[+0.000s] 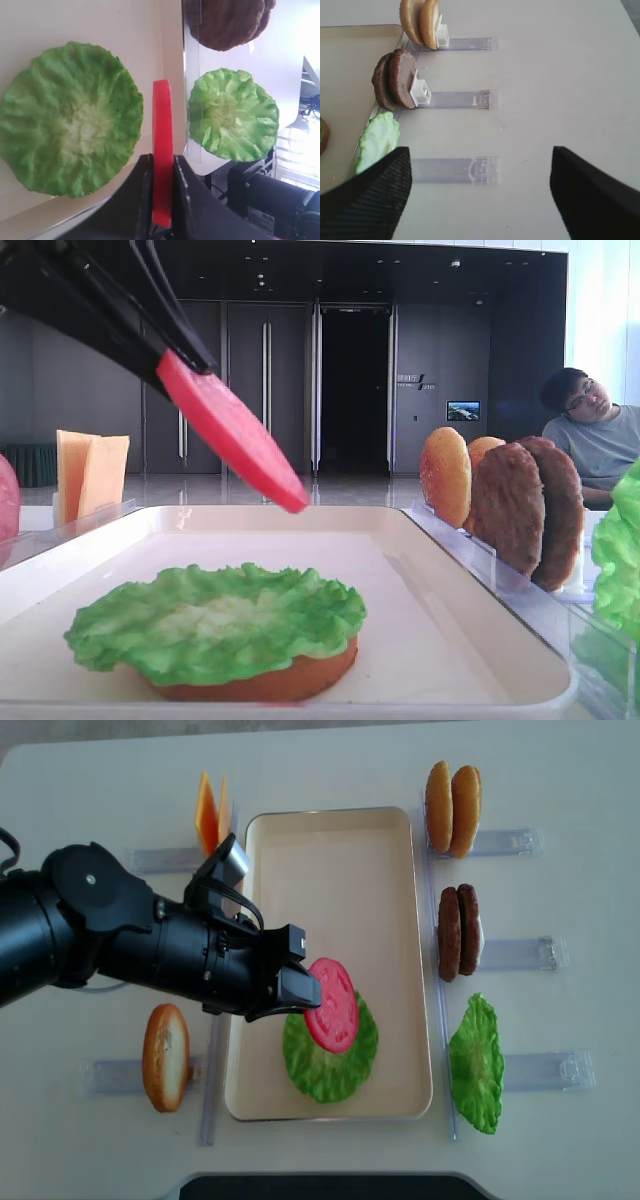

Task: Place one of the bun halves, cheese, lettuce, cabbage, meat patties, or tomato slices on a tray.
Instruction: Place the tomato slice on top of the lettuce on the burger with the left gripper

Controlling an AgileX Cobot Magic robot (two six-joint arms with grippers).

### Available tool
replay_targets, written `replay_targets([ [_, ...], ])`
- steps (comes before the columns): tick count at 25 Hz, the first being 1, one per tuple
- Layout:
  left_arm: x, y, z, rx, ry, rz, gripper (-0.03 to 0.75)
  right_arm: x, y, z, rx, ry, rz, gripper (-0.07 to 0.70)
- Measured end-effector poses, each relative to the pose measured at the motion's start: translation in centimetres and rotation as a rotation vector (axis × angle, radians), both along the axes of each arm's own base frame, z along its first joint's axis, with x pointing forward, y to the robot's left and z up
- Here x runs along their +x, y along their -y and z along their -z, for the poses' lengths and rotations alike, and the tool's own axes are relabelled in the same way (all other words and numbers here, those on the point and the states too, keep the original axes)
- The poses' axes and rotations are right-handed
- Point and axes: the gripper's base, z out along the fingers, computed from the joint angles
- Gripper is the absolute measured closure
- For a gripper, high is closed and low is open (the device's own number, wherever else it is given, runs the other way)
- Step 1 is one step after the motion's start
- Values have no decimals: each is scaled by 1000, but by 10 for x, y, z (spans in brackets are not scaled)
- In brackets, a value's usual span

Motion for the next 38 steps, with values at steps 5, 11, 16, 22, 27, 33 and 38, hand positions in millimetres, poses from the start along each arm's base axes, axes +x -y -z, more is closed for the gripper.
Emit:
replay_targets([
  [5, 3, 1, 6, 10, -12, -4, 652, 0, 0, 0, 0, 0, 0, 89],
  [11, 3, 1, 6, 11, -6, 1, 652, 0, 0, 0, 0, 0, 0, 89],
  [16, 5, 3, 14, 20, -31, 3, 652, 0, 0, 0, 0, 0, 0, 89],
  [22, 7, 8, 21, -5, -55, 24, 652, 0, 0, 0, 0, 0, 0, 89],
  [27, 7, 8, 21, -6, -53, 28, 652, 0, 0, 0, 0, 0, 0, 89],
  [33, -1, 3, 31, 15, -88, 28, 652, 0, 0, 0, 0, 0, 0, 89],
  [38, -5, -1, 38, 34, -105, 16, 652, 0, 0, 0, 0, 0, 0, 89],
])
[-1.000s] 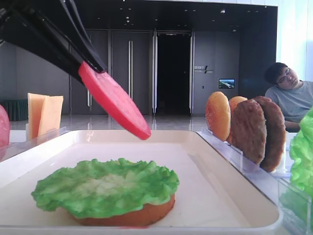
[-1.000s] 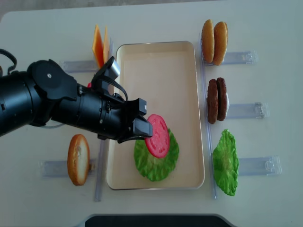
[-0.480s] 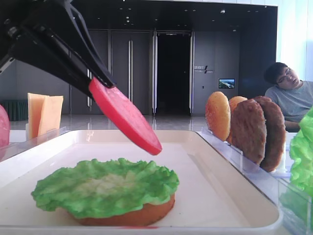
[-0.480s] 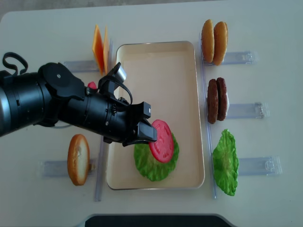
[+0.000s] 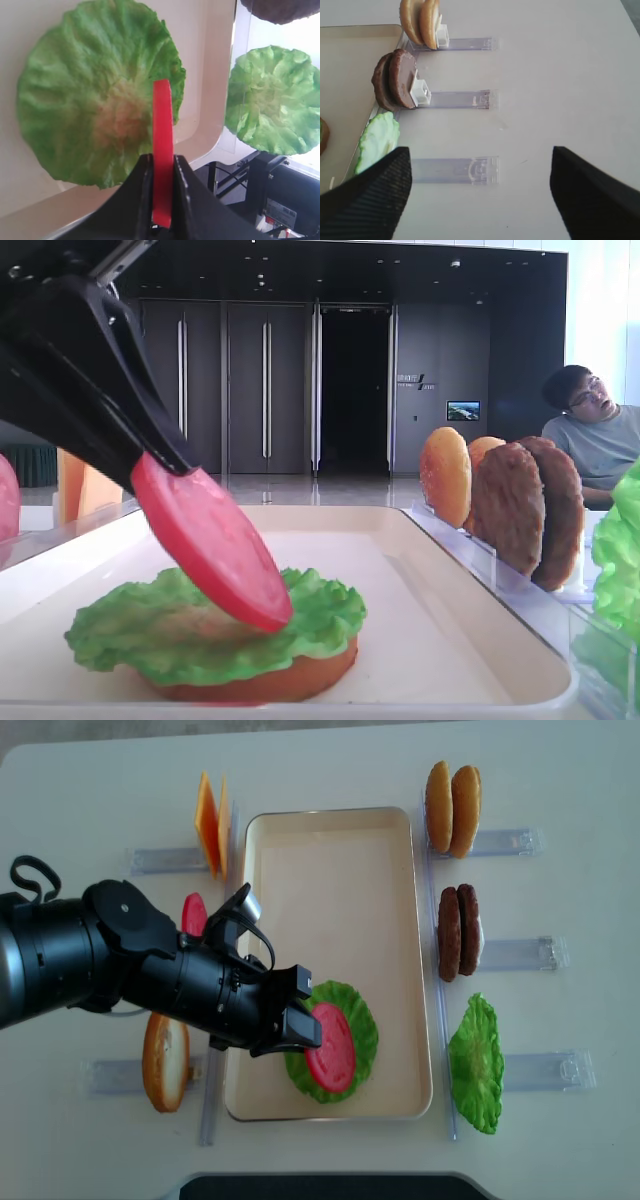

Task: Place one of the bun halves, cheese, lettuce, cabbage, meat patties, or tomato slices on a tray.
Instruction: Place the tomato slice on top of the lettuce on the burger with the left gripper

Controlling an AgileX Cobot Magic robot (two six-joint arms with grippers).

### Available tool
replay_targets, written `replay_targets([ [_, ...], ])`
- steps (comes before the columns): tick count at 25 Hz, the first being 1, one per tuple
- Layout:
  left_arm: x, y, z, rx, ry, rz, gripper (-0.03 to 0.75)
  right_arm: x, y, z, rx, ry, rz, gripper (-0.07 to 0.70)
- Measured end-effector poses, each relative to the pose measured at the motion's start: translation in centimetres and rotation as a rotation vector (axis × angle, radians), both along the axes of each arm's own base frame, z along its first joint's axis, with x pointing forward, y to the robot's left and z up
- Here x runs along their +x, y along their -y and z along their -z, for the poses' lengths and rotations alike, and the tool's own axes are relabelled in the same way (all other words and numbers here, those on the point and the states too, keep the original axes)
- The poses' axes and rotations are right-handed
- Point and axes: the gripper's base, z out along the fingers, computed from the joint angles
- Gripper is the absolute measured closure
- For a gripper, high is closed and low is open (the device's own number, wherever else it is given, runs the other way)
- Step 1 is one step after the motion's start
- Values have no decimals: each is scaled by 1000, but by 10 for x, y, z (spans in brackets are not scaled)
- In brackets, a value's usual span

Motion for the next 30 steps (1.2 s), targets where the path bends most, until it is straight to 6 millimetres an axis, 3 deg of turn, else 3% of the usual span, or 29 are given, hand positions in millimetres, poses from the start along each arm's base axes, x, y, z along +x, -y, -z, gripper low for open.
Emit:
replay_targets([
  [15, 7, 2, -2, -36, 74, -37, 652, 0, 0, 0, 0, 0, 0, 89],
  [30, 13, 7, 14, -47, 47, -36, 652, 0, 0, 0, 0, 0, 0, 89],
])
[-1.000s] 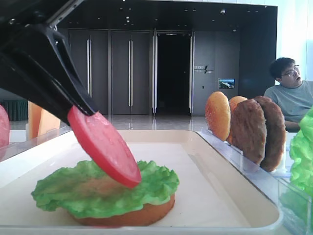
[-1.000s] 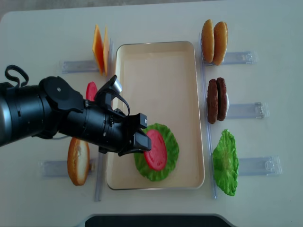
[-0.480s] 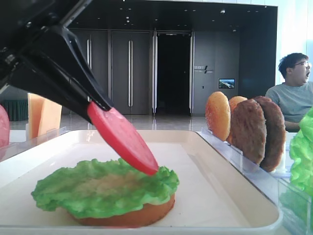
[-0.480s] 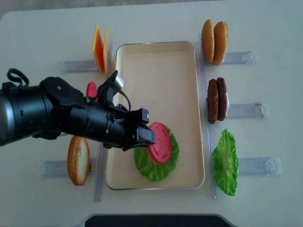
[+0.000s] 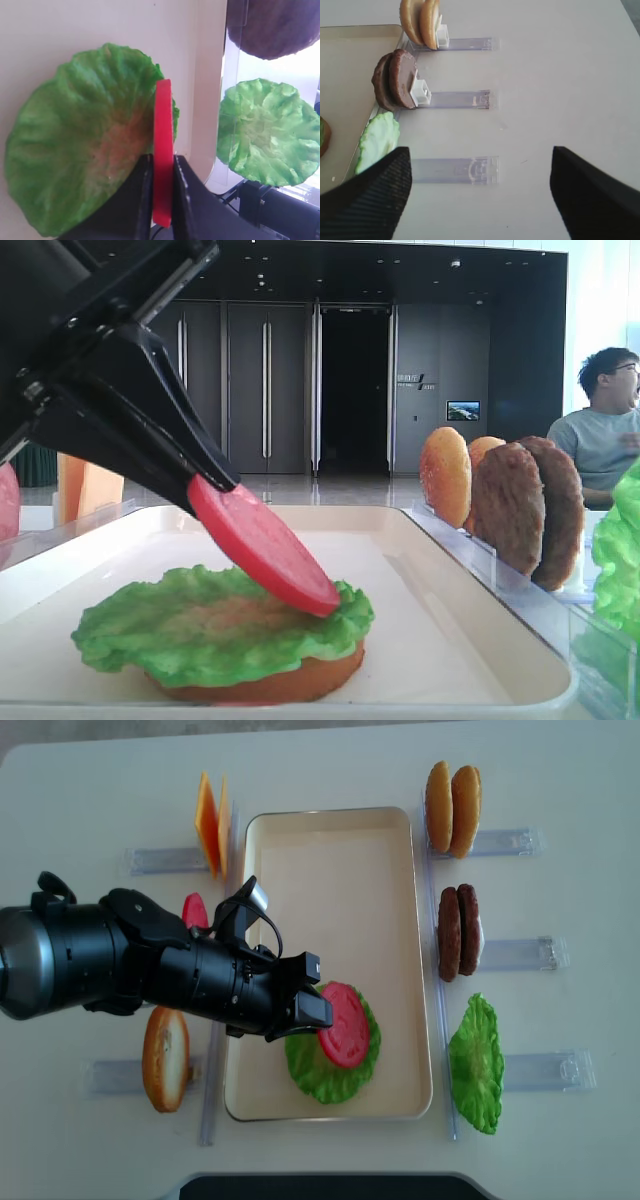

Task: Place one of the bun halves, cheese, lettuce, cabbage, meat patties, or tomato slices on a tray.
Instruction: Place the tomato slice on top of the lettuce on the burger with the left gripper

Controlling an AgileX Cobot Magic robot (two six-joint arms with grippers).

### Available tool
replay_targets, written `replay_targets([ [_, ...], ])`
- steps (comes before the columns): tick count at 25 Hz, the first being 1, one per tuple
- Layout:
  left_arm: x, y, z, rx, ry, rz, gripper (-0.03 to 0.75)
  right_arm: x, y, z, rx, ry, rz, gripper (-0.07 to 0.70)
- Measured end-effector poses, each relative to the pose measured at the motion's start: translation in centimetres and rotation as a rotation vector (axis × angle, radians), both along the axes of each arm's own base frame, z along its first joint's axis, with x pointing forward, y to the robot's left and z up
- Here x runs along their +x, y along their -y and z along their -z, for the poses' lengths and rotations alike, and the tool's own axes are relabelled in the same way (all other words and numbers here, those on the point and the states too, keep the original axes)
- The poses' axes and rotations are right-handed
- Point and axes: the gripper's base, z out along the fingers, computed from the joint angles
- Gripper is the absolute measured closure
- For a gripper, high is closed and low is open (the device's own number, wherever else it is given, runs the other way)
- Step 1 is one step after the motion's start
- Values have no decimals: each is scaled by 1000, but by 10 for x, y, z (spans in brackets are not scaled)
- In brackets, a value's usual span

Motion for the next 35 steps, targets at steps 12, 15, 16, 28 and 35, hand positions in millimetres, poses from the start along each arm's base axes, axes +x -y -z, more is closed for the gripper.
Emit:
replay_targets([
  [12, 0, 0, 0, -1, -1, -2, 650, 0, 0, 0, 0, 0, 0, 89],
  [15, 0, 0, 0, -1, -1, -2, 626, 0, 0, 0, 0, 0, 0, 89],
  [16, 0, 0, 0, -1, -1, -2, 607, 0, 0, 0, 0, 0, 0, 89],
  [28, -2, 0, 0, -4, -13, 11, 275, 0, 0, 0, 0, 0, 0, 89],
  [35, -5, -2, 3, 37, -59, 11, 244, 0, 0, 0, 0, 0, 0, 89],
])
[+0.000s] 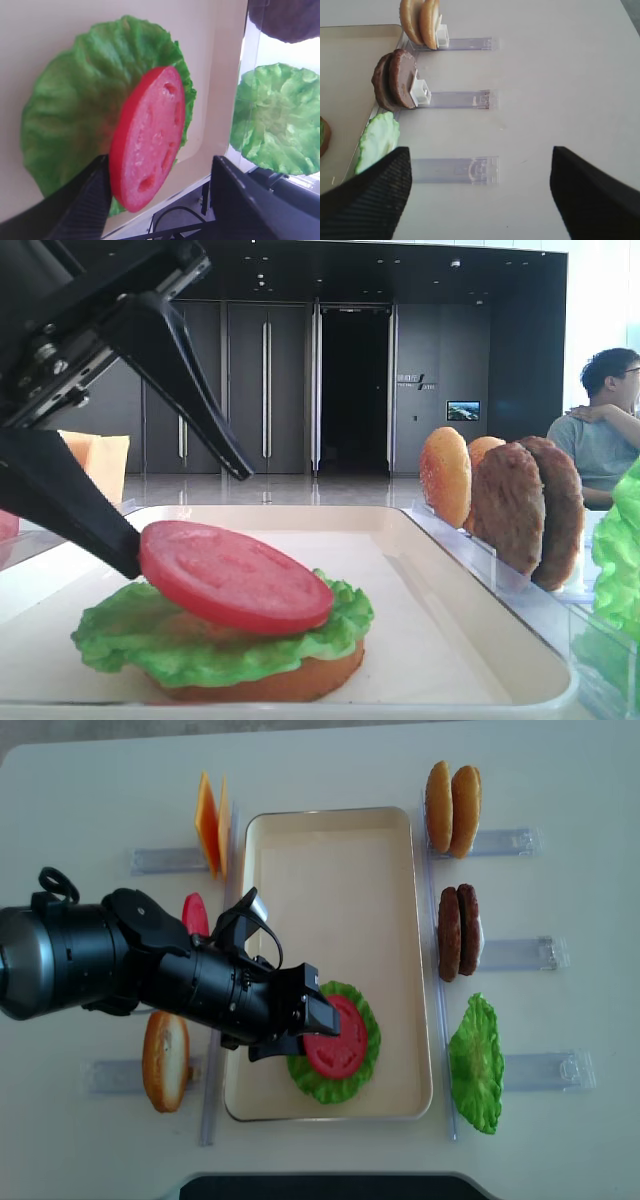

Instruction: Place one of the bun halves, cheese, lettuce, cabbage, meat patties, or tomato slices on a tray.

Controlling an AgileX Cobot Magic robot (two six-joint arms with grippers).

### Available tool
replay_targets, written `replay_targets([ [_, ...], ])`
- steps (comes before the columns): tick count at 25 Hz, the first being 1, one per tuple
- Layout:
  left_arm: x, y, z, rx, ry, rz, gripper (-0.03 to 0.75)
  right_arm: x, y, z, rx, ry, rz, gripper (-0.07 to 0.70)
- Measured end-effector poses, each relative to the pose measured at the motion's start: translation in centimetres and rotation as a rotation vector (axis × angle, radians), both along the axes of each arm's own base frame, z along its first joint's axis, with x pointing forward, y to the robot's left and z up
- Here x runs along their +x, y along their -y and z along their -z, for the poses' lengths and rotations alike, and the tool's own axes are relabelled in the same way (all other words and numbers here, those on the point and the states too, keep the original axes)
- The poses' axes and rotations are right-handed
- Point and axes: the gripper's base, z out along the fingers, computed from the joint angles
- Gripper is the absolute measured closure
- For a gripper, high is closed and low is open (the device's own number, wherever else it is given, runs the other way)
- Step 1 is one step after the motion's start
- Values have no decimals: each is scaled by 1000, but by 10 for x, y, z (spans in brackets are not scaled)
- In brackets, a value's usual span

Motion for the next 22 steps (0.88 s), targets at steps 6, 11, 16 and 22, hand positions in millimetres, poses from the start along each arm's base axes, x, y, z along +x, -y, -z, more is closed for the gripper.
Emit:
replay_targets([
  [6, -2, -2, -4, 14, -6, -8, 242, 0, 0, 0, 0, 0, 0, 89],
  [11, -5, -6, -6, 53, -28, -13, 242, 0, 0, 0, 0, 0, 0, 89],
  [16, -9, -11, -9, 101, -45, -8, 242, 0, 0, 0, 0, 0, 0, 89],
  [22, -13, -19, -30, 113, 44, -16, 241, 0, 0, 0, 0, 0, 0, 89],
])
